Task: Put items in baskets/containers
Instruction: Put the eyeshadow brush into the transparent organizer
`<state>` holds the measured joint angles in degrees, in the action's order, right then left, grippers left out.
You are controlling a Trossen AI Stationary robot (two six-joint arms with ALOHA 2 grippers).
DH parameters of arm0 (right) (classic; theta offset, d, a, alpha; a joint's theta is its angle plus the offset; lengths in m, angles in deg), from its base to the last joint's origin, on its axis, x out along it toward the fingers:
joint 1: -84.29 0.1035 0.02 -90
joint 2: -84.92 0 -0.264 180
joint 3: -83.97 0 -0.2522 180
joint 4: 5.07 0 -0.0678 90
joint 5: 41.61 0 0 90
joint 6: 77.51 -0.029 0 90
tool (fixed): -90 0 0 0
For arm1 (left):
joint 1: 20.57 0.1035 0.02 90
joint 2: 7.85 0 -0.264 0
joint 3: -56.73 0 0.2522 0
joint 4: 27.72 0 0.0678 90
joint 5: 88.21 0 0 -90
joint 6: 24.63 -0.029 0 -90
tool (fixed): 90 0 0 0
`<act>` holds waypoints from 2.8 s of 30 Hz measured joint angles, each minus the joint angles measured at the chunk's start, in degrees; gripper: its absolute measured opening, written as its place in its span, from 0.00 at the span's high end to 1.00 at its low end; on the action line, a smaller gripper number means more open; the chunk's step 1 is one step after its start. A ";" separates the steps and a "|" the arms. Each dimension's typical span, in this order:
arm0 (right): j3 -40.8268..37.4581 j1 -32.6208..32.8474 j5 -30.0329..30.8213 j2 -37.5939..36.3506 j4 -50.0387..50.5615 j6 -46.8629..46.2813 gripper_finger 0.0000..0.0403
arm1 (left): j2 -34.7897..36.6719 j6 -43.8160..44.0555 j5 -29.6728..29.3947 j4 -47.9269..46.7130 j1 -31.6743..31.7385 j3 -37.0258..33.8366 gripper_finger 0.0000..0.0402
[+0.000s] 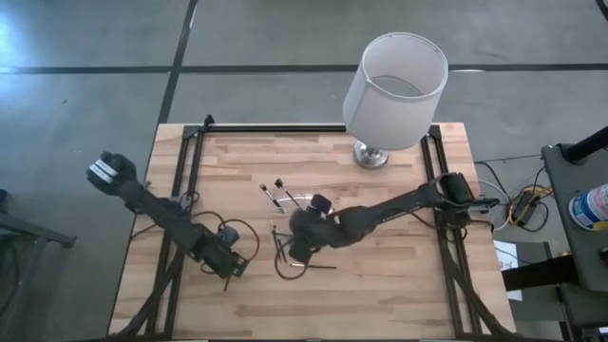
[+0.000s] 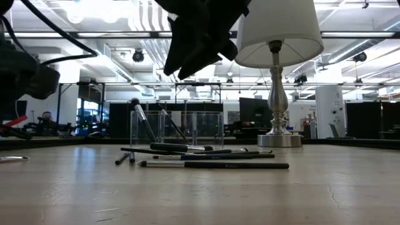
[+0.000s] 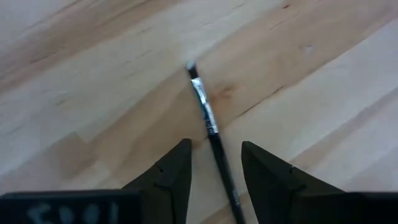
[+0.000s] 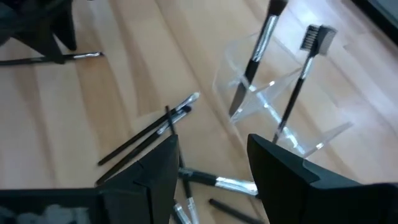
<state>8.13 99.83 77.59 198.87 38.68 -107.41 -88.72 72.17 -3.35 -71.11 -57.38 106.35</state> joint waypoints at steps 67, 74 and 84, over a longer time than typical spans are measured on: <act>24.32 0.54 -29.47 20.35 6.28 24.39 0.57 | -23.69 -10.89 -23.03 -4.83 -15.71 21.88 0.98; 23.57 0.68 -29.69 19.44 9.36 22.53 0.65 | -23.75 -23.18 -26.19 -4.72 -11.78 21.74 0.98; 7.24 0.69 -29.69 9.70 3.22 21.99 0.75 | -23.73 -43.02 -25.96 0.48 -5.64 21.21 0.99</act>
<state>15.38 100.52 47.90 208.56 41.90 -85.42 -112.45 29.15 -29.31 -70.63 -63.02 127.57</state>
